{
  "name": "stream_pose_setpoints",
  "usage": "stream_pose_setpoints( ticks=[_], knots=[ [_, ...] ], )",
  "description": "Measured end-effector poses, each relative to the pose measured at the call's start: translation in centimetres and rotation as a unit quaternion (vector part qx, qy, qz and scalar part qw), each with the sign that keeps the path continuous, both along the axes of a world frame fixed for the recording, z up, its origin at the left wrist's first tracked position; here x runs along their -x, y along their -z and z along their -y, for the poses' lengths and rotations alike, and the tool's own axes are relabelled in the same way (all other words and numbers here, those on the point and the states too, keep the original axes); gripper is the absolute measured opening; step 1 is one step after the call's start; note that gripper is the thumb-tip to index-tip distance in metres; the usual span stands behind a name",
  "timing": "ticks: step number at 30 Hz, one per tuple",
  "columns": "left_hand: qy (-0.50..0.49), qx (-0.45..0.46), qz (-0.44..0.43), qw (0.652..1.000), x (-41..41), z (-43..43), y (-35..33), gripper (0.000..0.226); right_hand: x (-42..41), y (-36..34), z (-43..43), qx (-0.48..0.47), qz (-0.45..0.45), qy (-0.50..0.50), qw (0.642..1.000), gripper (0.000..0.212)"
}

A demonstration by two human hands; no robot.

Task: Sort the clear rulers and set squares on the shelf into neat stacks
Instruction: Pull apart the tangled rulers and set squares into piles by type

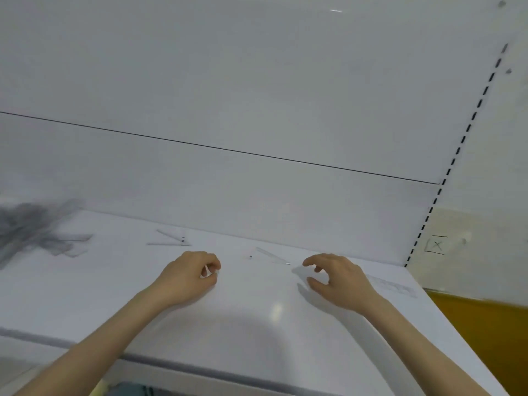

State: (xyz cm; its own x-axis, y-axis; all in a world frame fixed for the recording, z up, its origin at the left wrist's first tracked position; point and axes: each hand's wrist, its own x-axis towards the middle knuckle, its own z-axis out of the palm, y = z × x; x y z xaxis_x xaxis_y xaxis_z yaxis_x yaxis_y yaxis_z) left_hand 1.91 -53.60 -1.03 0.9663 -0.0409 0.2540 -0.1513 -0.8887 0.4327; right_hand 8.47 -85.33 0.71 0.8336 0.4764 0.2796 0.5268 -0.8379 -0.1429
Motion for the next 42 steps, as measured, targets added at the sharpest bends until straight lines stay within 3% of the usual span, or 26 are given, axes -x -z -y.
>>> stream_pose_setpoints(
  ticks=[4, 11, 20, 28, 37, 42],
  knots=[
    [-0.047, -0.004, 0.013, 0.999, 4.6, -7.5, -0.4, 0.011, 2.6, -1.2, -9.4, 0.003, 0.027, -0.071, 0.997, 0.033],
    [-0.113, -0.113, 0.010, 0.987, 13.4, -21.8, -1.4, 0.026, 7.1, -0.9, -26.2, 0.012, 0.042, -0.130, 0.990, 0.033],
    [-0.198, -0.112, 0.009, 0.974, 21.4, -38.1, -1.3, 0.024, 11.8, 0.3, -44.5, 0.023, 0.043, -0.199, 0.979, 0.042],
    [-0.238, -0.074, 0.029, 0.968, 20.5, -47.9, -0.2, 0.020, 10.2, 0.3, -54.7, 0.015, 0.059, -0.226, 0.972, 0.034],
    [-0.185, -0.056, 0.047, 0.980, 14.5, -54.4, -1.0, 0.019, 6.5, -0.1, -60.7, -0.002, 0.041, -0.204, 0.978, 0.030],
    [-0.125, -0.036, 0.035, 0.991, 11.1, -55.9, -0.9, 0.021, 5.9, 0.4, -64.2, 0.033, 0.018, -0.245, 0.969, 0.049]
  ],
)
